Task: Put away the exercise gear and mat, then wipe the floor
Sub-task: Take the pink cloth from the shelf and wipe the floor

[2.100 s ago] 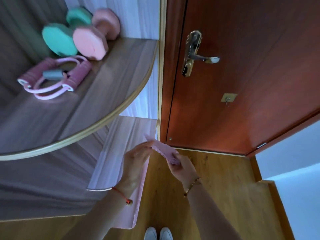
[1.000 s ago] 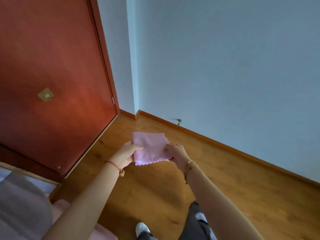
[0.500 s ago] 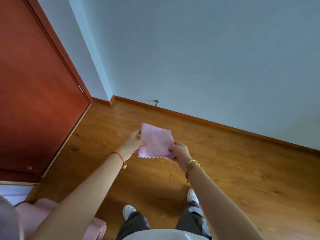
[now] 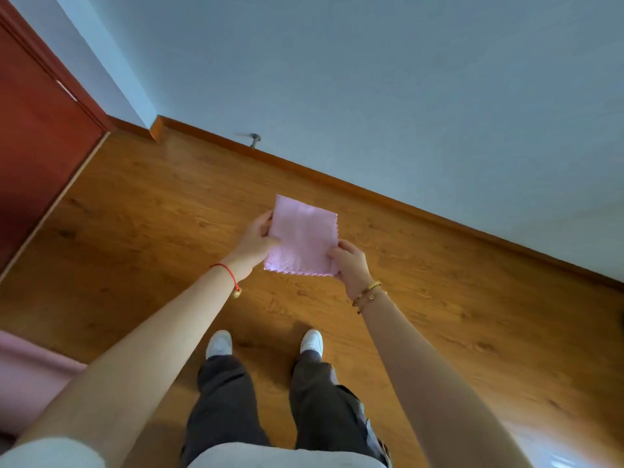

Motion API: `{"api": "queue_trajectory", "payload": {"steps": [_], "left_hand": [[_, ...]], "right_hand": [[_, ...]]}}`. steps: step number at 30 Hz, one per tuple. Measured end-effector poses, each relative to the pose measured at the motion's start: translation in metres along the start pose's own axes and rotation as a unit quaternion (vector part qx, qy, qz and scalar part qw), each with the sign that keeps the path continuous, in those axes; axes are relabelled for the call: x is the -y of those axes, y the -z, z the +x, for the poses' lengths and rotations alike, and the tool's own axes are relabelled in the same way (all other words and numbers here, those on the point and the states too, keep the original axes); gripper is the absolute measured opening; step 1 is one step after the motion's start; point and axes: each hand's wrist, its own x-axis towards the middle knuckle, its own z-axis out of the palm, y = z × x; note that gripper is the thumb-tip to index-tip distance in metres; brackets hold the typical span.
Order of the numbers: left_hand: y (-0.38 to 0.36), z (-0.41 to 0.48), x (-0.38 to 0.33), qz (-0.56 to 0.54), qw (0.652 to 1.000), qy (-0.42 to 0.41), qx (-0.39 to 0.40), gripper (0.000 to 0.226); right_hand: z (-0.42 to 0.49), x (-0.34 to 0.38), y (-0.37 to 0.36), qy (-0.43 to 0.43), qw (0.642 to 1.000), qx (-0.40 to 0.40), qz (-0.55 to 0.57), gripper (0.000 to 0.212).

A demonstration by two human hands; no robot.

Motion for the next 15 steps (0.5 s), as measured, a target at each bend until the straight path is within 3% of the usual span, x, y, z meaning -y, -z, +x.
{"api": "queue_trajectory", "payload": {"steps": [9, 12, 15], "left_hand": [[-0.052, 0.129, 0.075, 0.032, 0.999, -0.013, -0.007, 0.069], [-0.060, 0.190, 0.119, 0.050, 0.998, -0.024, -0.011, 0.073], [-0.071, 0.253, 0.167, 0.065, 0.997, -0.043, -0.015, 0.082]], "right_hand": [[0.157, -0.061, 0.034, -0.017, 1.000, -0.009, -0.015, 0.017], [0.230, -0.099, 0.031, -0.002, 0.999, -0.019, -0.035, 0.033], [0.305, -0.144, 0.029, 0.021, 0.998, -0.011, -0.055, 0.036]]}}
